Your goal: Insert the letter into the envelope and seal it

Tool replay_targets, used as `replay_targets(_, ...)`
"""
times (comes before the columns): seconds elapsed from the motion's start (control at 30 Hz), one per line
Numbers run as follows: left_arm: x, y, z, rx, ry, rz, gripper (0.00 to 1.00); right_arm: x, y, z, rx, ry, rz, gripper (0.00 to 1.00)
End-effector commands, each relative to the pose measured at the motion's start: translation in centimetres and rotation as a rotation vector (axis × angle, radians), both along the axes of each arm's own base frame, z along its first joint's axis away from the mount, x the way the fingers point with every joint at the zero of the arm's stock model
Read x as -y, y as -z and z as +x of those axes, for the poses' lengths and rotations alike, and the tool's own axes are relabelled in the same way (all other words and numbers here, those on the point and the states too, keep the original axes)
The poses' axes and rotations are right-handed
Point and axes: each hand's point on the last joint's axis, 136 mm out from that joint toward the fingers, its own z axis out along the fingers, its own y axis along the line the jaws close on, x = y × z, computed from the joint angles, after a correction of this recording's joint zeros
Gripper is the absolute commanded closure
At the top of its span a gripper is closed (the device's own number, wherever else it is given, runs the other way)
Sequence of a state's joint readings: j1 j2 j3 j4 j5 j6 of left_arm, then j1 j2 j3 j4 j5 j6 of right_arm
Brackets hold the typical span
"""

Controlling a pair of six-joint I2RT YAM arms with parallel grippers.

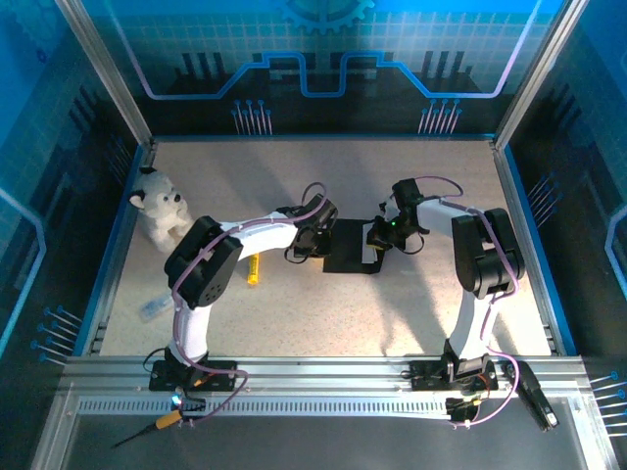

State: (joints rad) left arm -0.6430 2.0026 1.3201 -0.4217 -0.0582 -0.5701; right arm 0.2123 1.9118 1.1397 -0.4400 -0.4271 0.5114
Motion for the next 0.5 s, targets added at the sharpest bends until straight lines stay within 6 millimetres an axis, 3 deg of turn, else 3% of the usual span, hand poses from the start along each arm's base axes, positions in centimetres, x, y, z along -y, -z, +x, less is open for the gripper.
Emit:
replay_targets(0.0,-1.9,-0.3,0.5,0.012,-0.011,0.042,1.0,0.4,0.1,0.2,-0.01,-0.016,-0.01,1.0)
replay_targets(0.47,2.0,1.5,-0.2,-0.033,0.024,-0.053,1.0,-1.8,-0.1,1.0,0.025,-0.017,0.052,1.0)
